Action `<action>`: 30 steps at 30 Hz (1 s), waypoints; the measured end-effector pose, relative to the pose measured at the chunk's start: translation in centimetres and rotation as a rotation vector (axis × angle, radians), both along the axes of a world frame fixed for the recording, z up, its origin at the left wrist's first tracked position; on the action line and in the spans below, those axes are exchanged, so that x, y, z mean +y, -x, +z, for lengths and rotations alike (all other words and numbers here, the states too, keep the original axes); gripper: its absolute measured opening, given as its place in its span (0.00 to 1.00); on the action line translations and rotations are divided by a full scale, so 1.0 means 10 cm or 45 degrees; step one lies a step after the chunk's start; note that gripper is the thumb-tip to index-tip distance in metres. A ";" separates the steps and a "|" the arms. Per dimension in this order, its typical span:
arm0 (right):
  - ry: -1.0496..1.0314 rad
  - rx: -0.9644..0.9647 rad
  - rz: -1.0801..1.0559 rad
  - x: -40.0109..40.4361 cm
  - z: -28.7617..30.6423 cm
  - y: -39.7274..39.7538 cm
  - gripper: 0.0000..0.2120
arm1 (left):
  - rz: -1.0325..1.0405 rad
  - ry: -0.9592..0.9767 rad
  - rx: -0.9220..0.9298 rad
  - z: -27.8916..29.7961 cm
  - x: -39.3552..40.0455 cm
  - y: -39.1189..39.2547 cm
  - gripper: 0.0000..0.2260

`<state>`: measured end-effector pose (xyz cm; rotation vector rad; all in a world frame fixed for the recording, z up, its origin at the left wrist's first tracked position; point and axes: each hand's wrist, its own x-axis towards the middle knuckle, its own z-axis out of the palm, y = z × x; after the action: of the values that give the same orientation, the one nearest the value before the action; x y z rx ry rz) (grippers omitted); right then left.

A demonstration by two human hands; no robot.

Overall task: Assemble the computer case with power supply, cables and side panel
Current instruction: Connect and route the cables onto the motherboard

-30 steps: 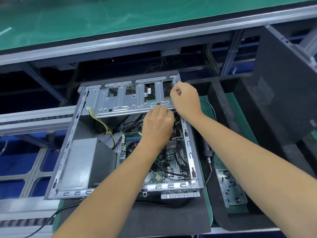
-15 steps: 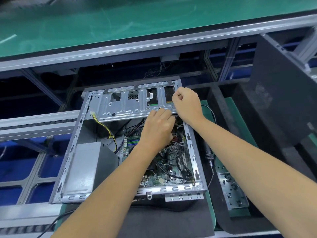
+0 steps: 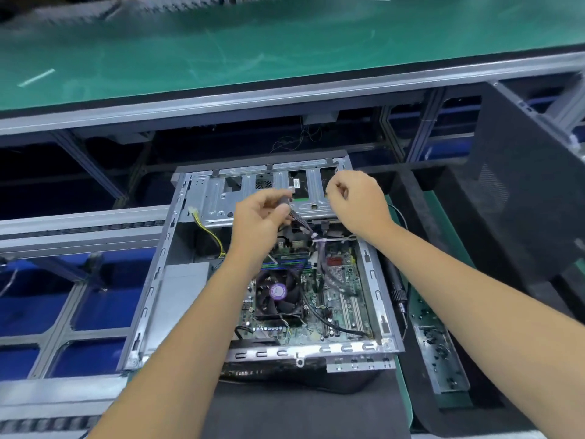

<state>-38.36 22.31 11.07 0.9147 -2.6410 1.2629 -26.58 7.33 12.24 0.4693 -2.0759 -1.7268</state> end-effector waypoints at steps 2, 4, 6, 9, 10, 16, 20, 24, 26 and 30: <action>-0.056 -0.086 0.198 -0.08 0.11 -0.09 0.08 | 0.108 -0.100 0.007 0.01 -0.16 0.02 0.12; -0.140 -0.279 0.341 -0.15 0.22 -0.15 0.10 | 0.183 -0.242 0.039 0.01 -0.28 0.04 0.11; -0.210 -0.480 0.458 -0.20 0.30 -0.20 0.11 | 0.216 -0.380 0.093 0.01 -0.36 0.05 0.11; -0.173 -0.803 0.580 -0.27 0.36 -0.27 0.08 | 0.184 -0.561 0.166 0.03 -0.45 0.02 0.12; -0.175 -0.862 0.602 -0.29 0.36 -0.28 0.09 | 0.166 -0.624 0.193 0.03 -0.46 0.00 0.12; -0.450 -0.824 0.713 -0.43 0.24 -0.34 0.24 | -0.031 -0.768 0.271 0.07 -0.51 -0.08 0.12; -0.570 -0.733 0.762 -0.58 0.25 -0.42 0.18 | -0.299 -0.784 0.316 0.13 -0.56 -0.16 0.12; -0.711 -0.738 0.886 -0.70 0.23 -0.58 0.09 | -0.548 -0.852 0.340 0.15 -0.60 -0.22 0.09; -0.642 -0.739 0.835 -0.71 0.20 -0.64 0.09 | -0.598 -0.901 0.331 0.10 -0.64 -0.25 0.08; -0.530 -0.595 0.733 -0.66 0.21 -0.58 0.09 | -0.647 -1.106 0.380 0.05 -0.78 -0.31 0.12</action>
<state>-32.60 15.71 13.17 1.7309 -3.2195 1.1338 -23.49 -0.48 12.70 -0.1216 -1.2074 -2.7700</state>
